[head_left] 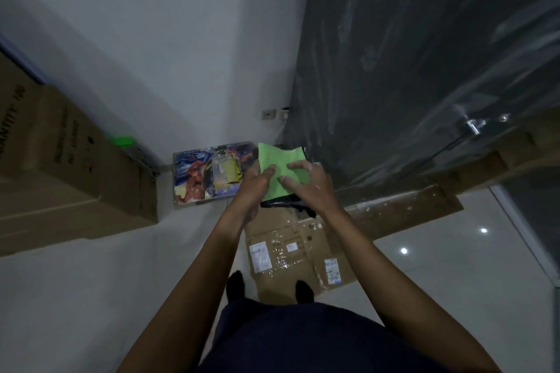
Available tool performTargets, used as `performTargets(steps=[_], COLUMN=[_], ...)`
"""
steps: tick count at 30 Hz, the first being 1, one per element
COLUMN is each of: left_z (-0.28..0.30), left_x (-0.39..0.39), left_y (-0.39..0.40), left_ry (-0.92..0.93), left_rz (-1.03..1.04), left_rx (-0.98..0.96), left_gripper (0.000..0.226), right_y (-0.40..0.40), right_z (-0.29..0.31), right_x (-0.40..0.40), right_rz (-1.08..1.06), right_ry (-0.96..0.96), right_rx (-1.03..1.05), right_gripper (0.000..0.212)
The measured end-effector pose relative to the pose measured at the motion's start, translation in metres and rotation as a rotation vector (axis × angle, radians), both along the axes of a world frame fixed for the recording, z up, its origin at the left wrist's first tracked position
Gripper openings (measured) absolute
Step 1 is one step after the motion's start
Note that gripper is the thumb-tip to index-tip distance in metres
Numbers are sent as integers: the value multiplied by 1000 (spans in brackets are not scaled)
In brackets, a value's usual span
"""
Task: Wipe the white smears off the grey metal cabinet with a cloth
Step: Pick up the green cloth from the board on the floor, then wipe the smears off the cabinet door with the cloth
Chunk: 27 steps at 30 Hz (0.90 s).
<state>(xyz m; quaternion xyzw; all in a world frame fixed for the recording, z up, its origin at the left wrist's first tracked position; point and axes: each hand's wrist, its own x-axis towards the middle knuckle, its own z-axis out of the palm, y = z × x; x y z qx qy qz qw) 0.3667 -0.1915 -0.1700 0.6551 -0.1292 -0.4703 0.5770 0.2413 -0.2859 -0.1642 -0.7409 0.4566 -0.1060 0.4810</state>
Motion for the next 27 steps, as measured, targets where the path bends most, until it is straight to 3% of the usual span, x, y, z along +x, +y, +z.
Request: performTargets(steps=[10,19,27], left_z=[28,73,121], left_x=[-102,-131,-151], left_y=[-40,-40,-49], left_ry=[-86,-240,-371], left_rz=[28,-18,-53], left_rx=[-17,-39,-173], left_gripper=[33,31,24], right_y=[-58,-56,-73], right_z=[14,56,110], right_x=[-96,-127,-157], right_rz=[42,45,58], right_ry=[-76,-160,-150], right_rx=[-71,-181,-414], right_gripper=[41,54,53])
